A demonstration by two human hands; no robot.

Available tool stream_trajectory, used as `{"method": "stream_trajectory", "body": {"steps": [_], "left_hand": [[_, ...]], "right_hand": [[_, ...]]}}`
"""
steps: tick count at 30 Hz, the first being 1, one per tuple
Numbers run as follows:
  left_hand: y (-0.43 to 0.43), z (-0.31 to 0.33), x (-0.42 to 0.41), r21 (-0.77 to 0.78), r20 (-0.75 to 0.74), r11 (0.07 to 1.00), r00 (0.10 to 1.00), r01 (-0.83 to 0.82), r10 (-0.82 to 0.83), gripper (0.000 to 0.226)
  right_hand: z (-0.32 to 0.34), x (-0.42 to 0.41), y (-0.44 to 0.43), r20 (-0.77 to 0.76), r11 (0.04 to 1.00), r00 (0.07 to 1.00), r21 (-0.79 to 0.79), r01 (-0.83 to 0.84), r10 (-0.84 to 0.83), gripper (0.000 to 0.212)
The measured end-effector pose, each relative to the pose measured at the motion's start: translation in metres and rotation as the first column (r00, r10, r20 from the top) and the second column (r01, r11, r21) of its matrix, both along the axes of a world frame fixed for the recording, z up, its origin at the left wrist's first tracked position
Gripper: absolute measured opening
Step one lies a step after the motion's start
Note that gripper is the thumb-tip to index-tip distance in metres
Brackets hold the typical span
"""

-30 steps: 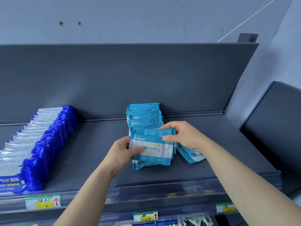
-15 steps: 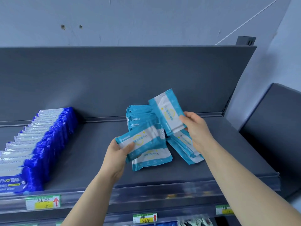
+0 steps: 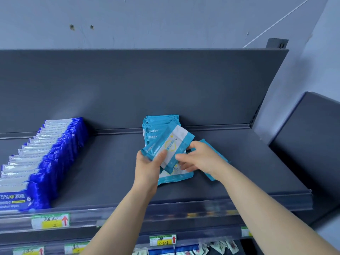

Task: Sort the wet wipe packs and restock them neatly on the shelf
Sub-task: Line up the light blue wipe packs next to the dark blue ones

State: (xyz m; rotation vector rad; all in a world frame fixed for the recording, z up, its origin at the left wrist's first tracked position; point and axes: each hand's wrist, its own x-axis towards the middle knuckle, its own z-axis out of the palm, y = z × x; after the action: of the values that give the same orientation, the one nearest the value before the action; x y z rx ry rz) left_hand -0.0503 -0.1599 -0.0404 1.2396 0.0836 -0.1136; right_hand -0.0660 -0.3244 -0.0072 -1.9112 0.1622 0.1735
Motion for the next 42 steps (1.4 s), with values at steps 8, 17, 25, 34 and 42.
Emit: {"method": "stream_trajectory", "body": {"steps": [8,17,25,34,42], "left_hand": [[0.028,-0.005,0.007,0.267,-0.069,0.942,0.979,0.205,-0.193,0.032],[0.031,-0.001,0.022,0.535,-0.140,0.812,0.972,0.233,-0.187,0.031],[0.033,-0.005,0.024,0.607,0.115,0.795,0.990,-0.007,-0.079,0.028],[0.016,-0.004,0.034,0.570,0.199,0.820,0.977,-0.056,-0.072,0.026],[0.019,-0.009,0.035,0.725,0.285,0.648,0.958,-0.233,0.027,0.061]], "right_hand": [[-0.016,0.009,-0.068,-0.060,0.660,0.968,-0.742,0.120,-0.242,0.058],[-0.027,0.010,-0.074,-0.151,0.909,0.955,-0.373,0.186,-0.257,0.040],[-0.016,-0.005,-0.086,-0.052,0.923,0.925,0.067,0.380,-0.377,0.025],[-0.028,-0.005,-0.065,-0.196,0.847,0.921,0.364,0.387,-0.336,0.029],[-0.037,0.004,-0.048,-0.178,0.858,0.937,0.380,0.346,-0.299,0.028]]}}
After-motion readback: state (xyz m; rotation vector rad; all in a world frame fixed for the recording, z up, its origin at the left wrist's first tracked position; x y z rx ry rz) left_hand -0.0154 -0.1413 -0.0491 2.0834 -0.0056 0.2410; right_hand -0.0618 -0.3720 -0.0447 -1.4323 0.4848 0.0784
